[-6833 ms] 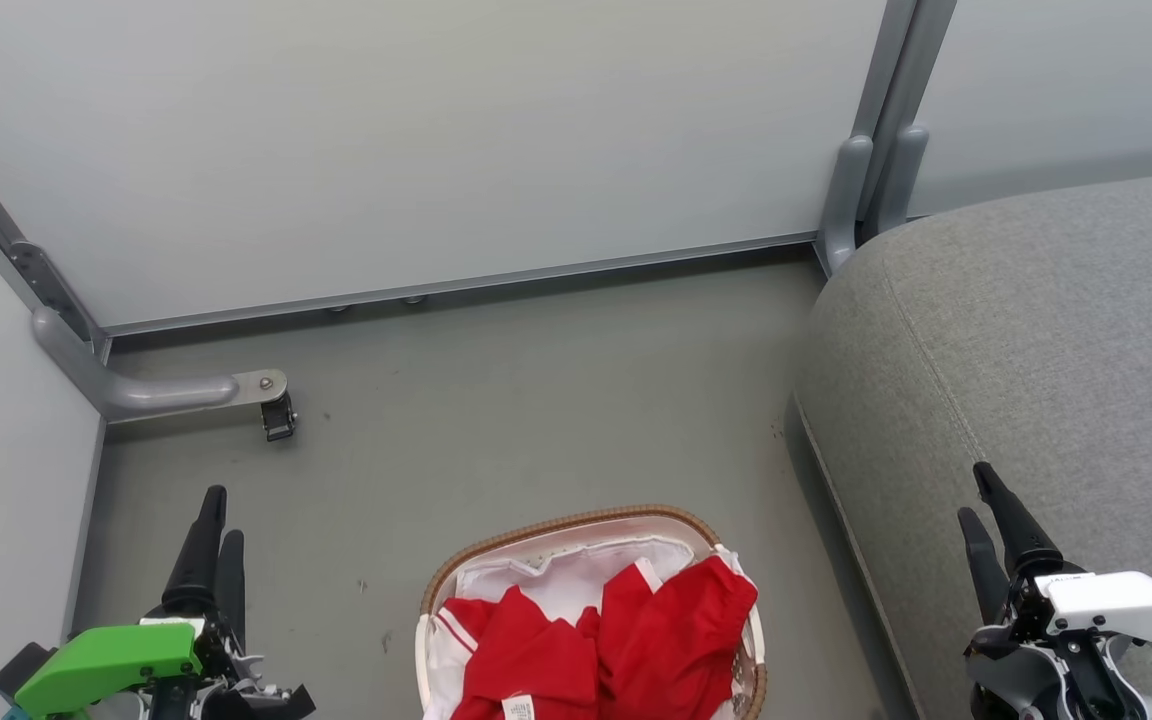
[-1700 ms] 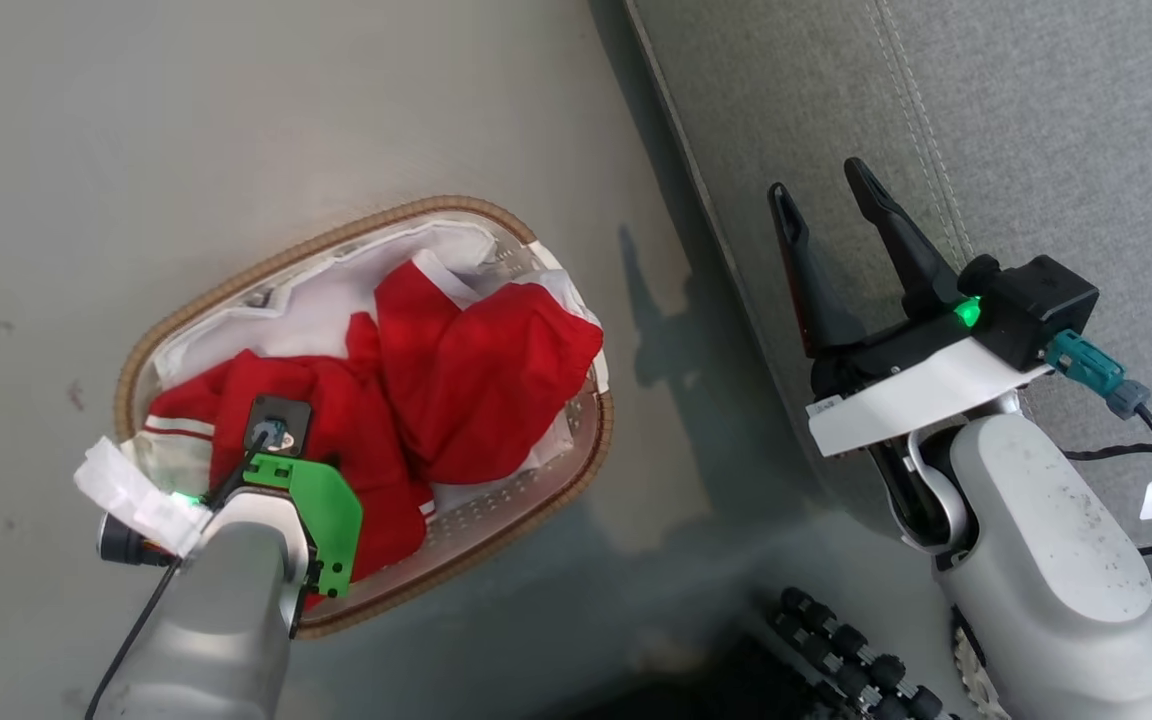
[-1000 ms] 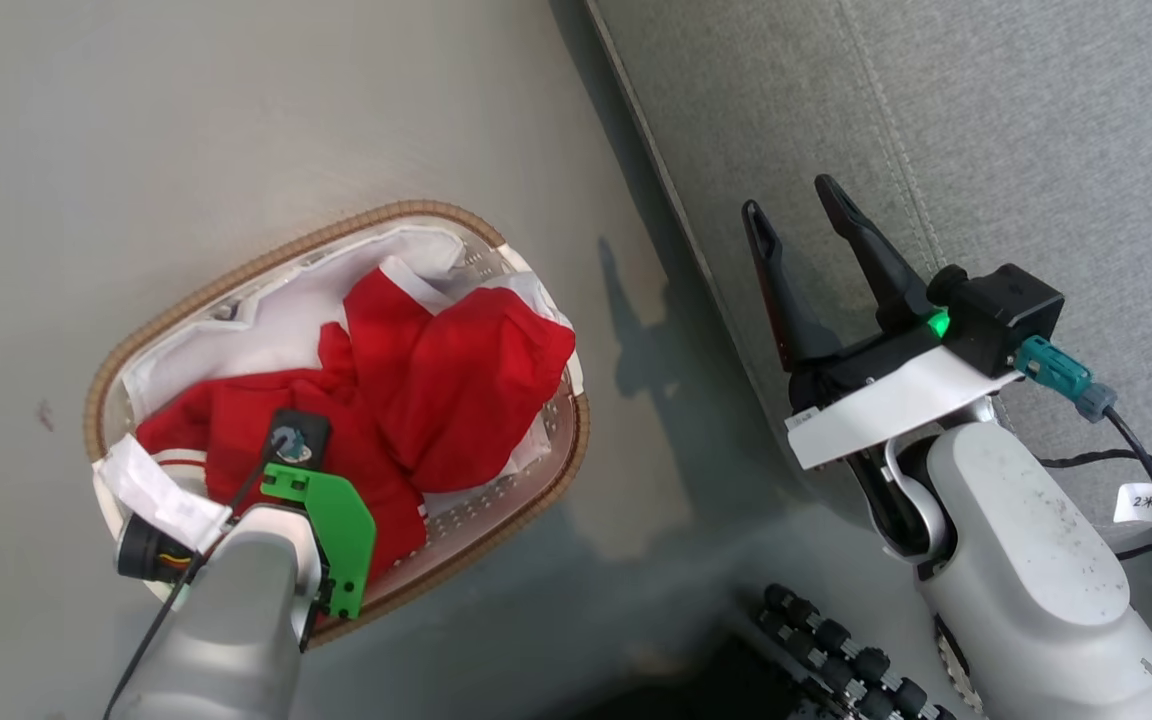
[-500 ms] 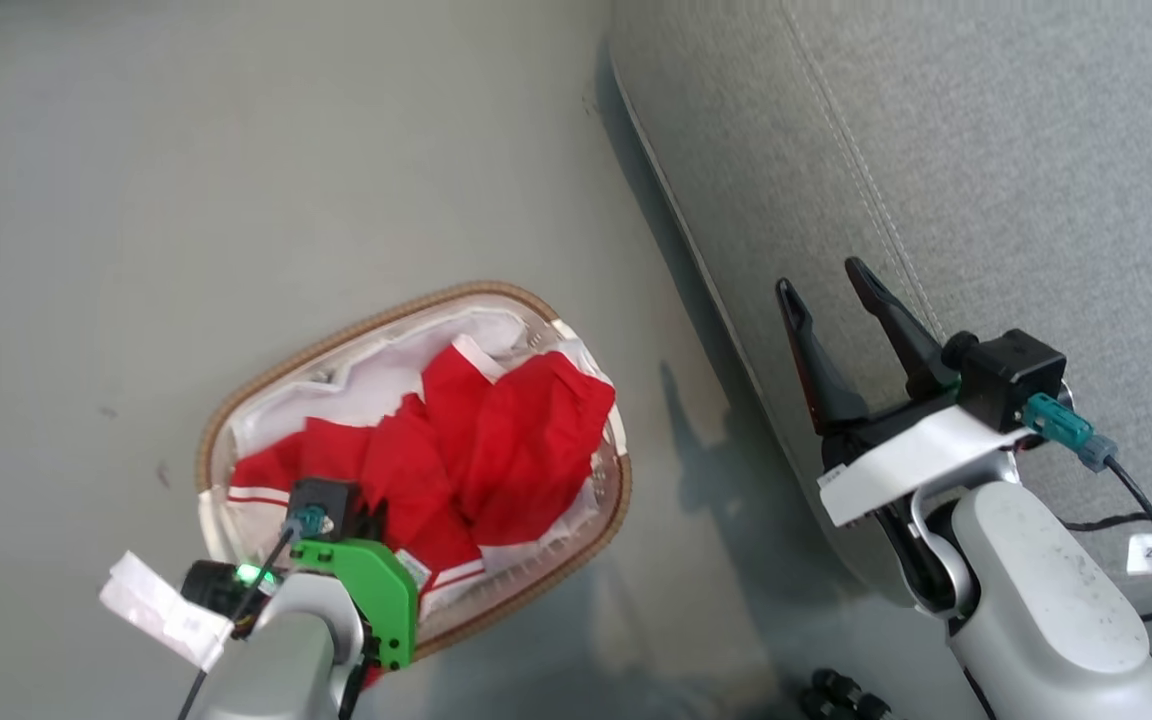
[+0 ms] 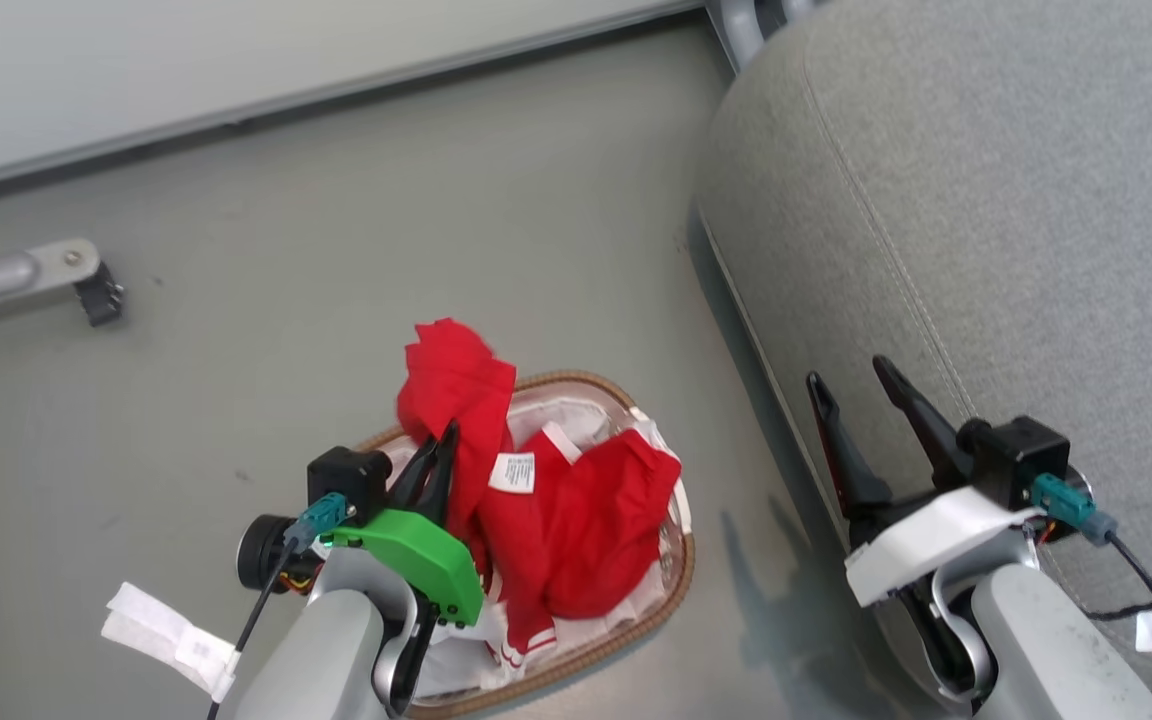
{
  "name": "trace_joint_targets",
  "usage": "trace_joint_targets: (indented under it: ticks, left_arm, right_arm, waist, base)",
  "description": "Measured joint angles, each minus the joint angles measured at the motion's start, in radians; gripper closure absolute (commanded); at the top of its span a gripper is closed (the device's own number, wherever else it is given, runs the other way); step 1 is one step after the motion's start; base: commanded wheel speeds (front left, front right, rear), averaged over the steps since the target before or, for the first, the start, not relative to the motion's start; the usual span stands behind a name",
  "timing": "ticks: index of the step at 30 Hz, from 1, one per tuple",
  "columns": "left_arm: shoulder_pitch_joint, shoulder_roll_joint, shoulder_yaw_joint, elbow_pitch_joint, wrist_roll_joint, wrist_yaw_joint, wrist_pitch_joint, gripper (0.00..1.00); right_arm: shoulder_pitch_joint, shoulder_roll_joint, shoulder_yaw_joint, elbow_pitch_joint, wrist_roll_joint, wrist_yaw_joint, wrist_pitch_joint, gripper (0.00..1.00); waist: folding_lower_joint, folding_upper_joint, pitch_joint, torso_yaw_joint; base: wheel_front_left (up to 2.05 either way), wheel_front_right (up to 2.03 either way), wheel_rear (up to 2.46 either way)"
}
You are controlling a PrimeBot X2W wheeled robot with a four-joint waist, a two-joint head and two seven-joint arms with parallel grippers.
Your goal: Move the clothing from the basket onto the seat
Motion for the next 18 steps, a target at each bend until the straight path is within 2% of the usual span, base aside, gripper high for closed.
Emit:
trace_joint_targets:
  ticks: [9,18]
  left_arm:
    - [0.049,0.000,0.029,-0.276,-0.005,0.003,0.000,1.00]
    - [0.049,0.000,0.022,-0.447,-0.013,0.018,0.000,1.00]
  right_arm:
    - [0.067,0.016,-0.002,0.020,-0.004,0.000,0.000,0.00]
    - [0.103,0.023,0.031,0.031,-0.009,0.000,0.000,0.00]
  waist:
    - [0.0000,0.0000,-0.124,0.043]
    - [0.0000,0.0000,-0.212,0.053]
  base:
    - [0.00,0.00,0.00]
    - [0.00,0.00,0.00]
